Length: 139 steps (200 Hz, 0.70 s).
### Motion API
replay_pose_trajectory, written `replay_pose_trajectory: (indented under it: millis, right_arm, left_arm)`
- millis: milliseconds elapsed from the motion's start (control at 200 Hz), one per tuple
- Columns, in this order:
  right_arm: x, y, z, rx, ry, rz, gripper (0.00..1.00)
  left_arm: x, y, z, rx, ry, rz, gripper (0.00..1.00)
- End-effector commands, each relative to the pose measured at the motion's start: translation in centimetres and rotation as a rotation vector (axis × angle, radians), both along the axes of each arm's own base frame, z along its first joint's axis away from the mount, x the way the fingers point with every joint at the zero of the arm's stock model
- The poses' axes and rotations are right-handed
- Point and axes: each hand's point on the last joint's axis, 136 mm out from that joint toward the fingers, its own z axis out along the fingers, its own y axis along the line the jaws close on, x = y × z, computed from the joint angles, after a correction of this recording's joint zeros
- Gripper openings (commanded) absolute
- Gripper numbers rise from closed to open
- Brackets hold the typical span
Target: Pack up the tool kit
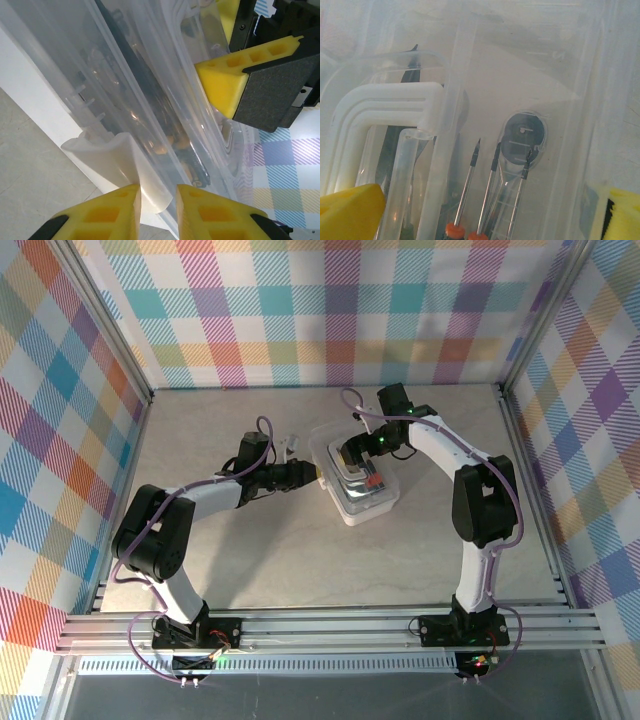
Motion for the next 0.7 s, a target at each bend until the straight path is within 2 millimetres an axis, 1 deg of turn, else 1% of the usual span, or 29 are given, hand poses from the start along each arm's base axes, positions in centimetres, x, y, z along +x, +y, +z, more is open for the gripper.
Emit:
replay_pose_trajectory:
  millis: [0,335,625,690]
  right_arm:
    - [-6.70,-1.22,-8.61,-0.161,0.313,0.074,0.99]
    - [-6.79,-1.21,-8.59,-0.160,0.316,0.078,0.99]
    - [-6.86,-1.15,-8.66,-0.160,0.321,0.081,0.99]
    - [-6.87,-1.17,-8.66,-0.158,0.322,0.080,0.99]
  left_arm:
    - [0.09,0.04,-0.52,-0.024,0.006,-0.007,0.25]
    - [0.59,-0.35,-1.22,-0.045,0.020,-0.004,0.24]
    - [0.67,-0.36,-1.15,-0.047,0.018,-0.004,0.24]
    - [0.58,-0.37,-1.17,-0.047,0.020,-0.006,0.25]
